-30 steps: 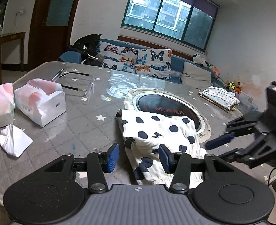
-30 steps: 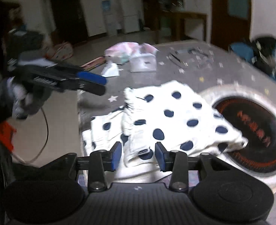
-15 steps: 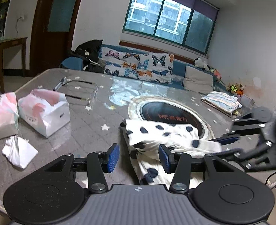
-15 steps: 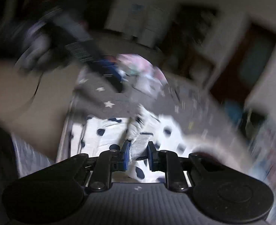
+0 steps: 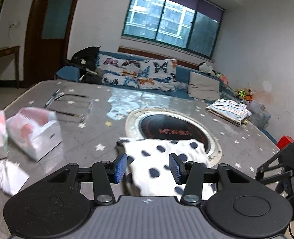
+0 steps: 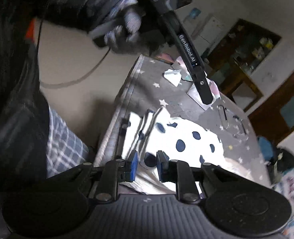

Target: Fold clothes

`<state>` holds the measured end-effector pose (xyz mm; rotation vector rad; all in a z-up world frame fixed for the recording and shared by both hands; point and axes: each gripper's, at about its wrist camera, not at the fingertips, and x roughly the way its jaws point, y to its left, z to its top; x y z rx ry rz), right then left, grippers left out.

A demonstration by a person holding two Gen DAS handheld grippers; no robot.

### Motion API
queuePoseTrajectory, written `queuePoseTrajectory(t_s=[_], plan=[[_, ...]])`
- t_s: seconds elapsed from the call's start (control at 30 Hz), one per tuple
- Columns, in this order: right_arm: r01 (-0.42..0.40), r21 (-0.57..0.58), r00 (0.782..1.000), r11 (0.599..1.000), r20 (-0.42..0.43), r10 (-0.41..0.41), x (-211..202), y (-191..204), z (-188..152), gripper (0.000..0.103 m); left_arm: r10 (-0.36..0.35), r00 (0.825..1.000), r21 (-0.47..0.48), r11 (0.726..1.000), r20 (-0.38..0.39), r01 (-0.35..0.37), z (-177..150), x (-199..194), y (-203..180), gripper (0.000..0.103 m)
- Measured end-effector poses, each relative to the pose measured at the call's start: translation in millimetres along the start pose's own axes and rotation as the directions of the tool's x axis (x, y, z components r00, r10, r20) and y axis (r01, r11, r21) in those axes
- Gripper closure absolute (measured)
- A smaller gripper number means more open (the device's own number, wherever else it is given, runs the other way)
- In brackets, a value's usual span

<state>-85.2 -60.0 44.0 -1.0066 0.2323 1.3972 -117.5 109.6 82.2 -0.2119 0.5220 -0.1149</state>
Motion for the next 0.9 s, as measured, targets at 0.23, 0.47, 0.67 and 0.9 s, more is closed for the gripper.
queuePoseTrajectory(t_s=[0.23,0.47,0.67,0.9], plan=[[-0.038,0.256,0.999,0.966,0.042,0.028,-16,-33,0,0.084,-0.052,0.998,0.026,0.998,-0.028,0.052,-4,11,-11,0.055],[-0.029,0.517,0.999,0.855,0.029,0.016,0,-60,-13,0.084,-0.132,0.987,0.052,0.989,-0.087,0.137,-30,11,-23,0.067],[-0.029,0.519,0.999,0.854,0.034,0.014,5,-56,-15,0.075,-0.105,0.993,0.011,0.994,-0.063,0.106,-33,-6,-13,0.073],[-0.025,0.353,0.999,0.935,0.043,0.01,27,-34,23,0.063,-0.034,0.999,-0.047,0.998,-0.042,0.032,-32,-24,5,0.071]])
